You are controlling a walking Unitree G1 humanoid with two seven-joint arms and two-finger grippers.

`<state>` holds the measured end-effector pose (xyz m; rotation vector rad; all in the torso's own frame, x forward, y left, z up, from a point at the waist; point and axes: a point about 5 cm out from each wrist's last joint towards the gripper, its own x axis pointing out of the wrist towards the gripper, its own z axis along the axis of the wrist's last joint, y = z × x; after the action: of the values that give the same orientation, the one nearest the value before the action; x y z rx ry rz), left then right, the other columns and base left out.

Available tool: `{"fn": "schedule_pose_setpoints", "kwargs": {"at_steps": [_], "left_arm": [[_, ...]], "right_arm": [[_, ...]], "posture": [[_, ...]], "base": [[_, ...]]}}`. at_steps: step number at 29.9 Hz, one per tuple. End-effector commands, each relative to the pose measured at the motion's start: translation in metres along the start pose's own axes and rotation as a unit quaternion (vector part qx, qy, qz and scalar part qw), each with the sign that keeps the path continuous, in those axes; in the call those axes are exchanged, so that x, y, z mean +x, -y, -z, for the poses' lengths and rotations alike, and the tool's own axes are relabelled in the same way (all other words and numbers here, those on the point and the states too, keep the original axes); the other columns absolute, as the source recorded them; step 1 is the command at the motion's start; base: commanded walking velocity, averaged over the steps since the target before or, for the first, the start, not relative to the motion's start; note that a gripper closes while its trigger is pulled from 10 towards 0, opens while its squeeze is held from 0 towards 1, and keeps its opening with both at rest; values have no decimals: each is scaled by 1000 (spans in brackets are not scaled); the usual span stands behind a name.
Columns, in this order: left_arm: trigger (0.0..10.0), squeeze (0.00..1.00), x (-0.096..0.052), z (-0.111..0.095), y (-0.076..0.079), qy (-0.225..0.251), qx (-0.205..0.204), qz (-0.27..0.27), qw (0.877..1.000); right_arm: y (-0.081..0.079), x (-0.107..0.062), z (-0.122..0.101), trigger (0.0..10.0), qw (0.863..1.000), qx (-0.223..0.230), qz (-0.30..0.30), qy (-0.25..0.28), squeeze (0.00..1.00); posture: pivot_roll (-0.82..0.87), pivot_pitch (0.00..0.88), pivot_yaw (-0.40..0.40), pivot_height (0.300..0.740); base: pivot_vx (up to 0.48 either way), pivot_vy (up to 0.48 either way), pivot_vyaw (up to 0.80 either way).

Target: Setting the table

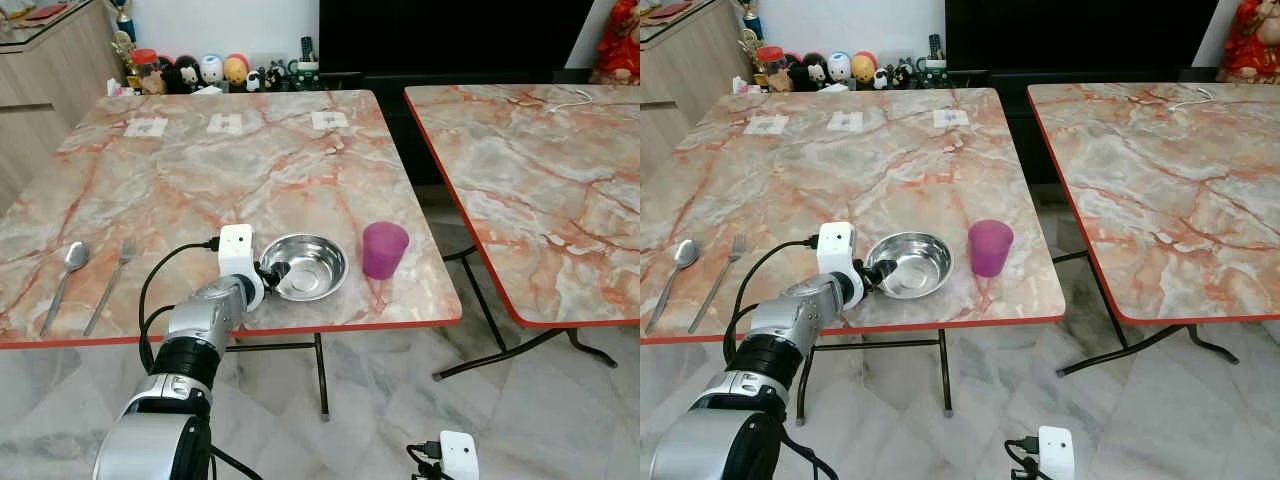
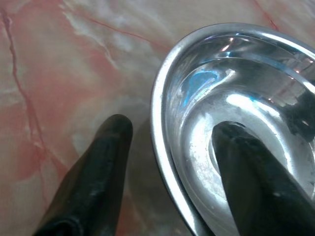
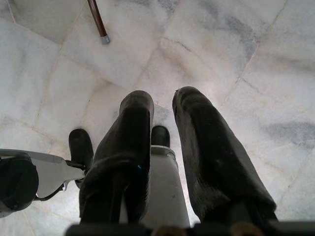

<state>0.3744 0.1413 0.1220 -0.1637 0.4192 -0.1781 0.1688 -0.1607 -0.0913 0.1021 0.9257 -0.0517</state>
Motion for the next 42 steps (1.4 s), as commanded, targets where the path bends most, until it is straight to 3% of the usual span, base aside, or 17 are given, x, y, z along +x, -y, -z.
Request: {"fn": "schedule_pose_setpoints", "kwargs": {"at_steps": [1, 24, 34, 36, 38, 39, 41, 42], "left_arm": [[0, 0, 1, -2, 0, -8, -3, 2, 1000], [0, 0, -5, 1, -17, -6, -2, -29, 1000], [0, 0, -8, -3, -19, 25, -15, -20, 999], [0, 0, -9, -2, -18, 40, -24, -10, 999], [0, 0, -19, 4, -19, 103, -81, 15, 991], [0, 0, -19, 4, -19, 103, -81, 15, 991], [0, 0, -29, 5, -23, 155, -134, 24, 978], [0, 0, -29, 5, -23, 155, -134, 24, 978]], "right_arm": [[1, -1, 5, 10000, 1000, 1, 1, -8, 0], [2, -1, 4, 10000, 1000, -6, -1, -10, 0], [2, -1, 4, 10000, 1000, -7, -2, -10, 0], [2, -1, 4, 10000, 1000, -8, -2, -10, 0], [3, -1, 4, 10000, 1000, -10, -2, -11, 0], [3, -1, 4, 10000, 1000, -10, -2, -11, 0], [4, -1, 4, 10000, 1000, -12, -2, -11, 0], [4, -1, 4, 10000, 1000, -12, -2, -11, 0]], "posture": [[99, 0, -3, 740], [108, 0, -18, 740], [109, 0, -22, 740], [109, 0, -22, 740], [107, 0, -31, 740], [107, 0, -31, 740], [110, 0, -41, 740], [110, 0, -41, 740]], "base": [[0, 0, 0], [0, 0, 0], [0, 0, 0], [0, 0, 0], [0, 0, 0], [0, 0, 0], [0, 0, 0], [0, 0, 0]]}}
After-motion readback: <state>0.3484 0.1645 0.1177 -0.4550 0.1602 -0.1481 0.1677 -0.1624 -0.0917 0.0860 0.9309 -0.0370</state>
